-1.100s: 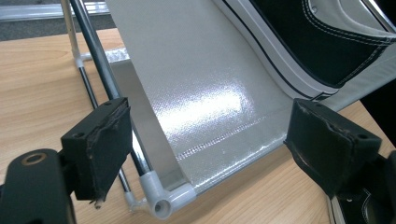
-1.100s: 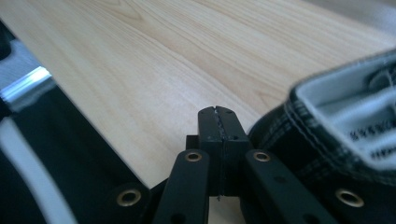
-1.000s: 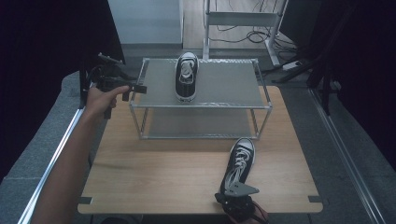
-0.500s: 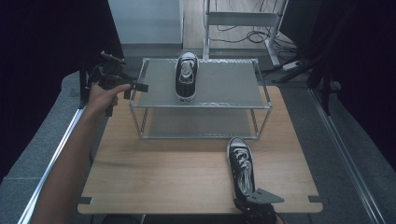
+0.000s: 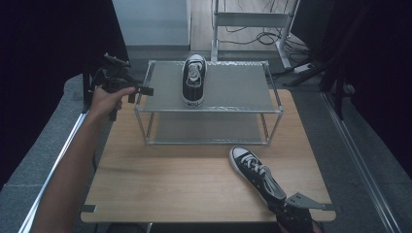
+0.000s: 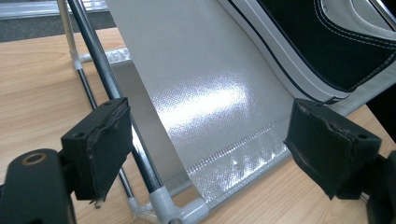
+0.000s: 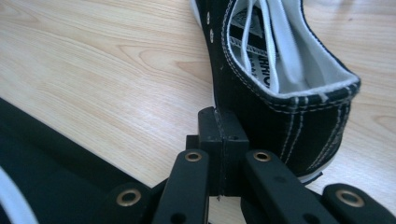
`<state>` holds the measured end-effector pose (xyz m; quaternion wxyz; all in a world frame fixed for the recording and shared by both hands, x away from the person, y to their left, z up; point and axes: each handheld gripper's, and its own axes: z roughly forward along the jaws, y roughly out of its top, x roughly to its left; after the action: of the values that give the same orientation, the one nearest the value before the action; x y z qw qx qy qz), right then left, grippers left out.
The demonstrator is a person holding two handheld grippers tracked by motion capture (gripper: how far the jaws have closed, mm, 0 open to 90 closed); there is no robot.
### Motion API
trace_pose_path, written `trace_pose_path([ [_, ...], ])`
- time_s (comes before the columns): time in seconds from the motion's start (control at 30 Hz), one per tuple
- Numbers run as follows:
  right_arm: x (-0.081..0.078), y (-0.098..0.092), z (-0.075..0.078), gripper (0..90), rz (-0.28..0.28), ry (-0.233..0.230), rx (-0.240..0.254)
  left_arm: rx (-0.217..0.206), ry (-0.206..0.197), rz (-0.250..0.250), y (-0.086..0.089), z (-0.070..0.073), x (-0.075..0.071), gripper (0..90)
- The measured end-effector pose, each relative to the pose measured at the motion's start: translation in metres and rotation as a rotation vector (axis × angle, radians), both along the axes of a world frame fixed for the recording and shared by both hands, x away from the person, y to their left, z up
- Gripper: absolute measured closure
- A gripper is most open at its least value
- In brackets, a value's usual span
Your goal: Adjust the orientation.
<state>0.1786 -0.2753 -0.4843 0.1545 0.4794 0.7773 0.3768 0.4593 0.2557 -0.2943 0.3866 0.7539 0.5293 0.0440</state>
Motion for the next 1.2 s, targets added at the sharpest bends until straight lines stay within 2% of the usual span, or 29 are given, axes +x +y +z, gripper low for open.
trace_pose_path([
  [0.43, 0.006, -0.011, 0.000, 89.8, -0.033, -0.005, 0.002, 0.000, -0.003, 0.001, 0.001, 0.003, -0.003, 15.0],
  [0.6, 0.006, -0.002, 0.006, 82.4, 0.008, -0.022, -0.004, 0.002, -0.002, -0.003, 0.000, 0.001, -0.004, 15.0],
  [0.73, 0.009, 0.003, 0.019, 73.4, 0.044, -0.042, 0.008, 0.002, -0.001, -0.002, 0.000, 0.000, -0.004, 15.0],
  [0.77, 0.013, 0.003, 0.027, 67.2, 0.055, -0.054, 0.022, 0.002, 0.000, -0.003, 0.000, 0.000, -0.004, 15.0],
  [0.9, 0.021, 0.002, 0.038, 60.6, 0.070, -0.054, 0.043, 0.003, -0.003, -0.007, -0.001, 0.000, -0.006, 15.0],
  [1.03, 0.034, 0.003, 0.049, 50.3, 0.081, -0.052, 0.017, 0.002, -0.006, -0.010, -0.001, 0.000, -0.007, 15.0],
  [1.07, 0.042, 0.002, 0.053, 46.3, 0.082, -0.045, 0.004, 0.002, -0.007, -0.010, -0.001, 0.000, -0.008, 15.0],
  [1.2, 0.051, 0.002, 0.055, 40.6, 0.088, -0.036, -0.011, 0.001, -0.007, -0.012, 0.000, -0.001, -0.011, 15.0],
])
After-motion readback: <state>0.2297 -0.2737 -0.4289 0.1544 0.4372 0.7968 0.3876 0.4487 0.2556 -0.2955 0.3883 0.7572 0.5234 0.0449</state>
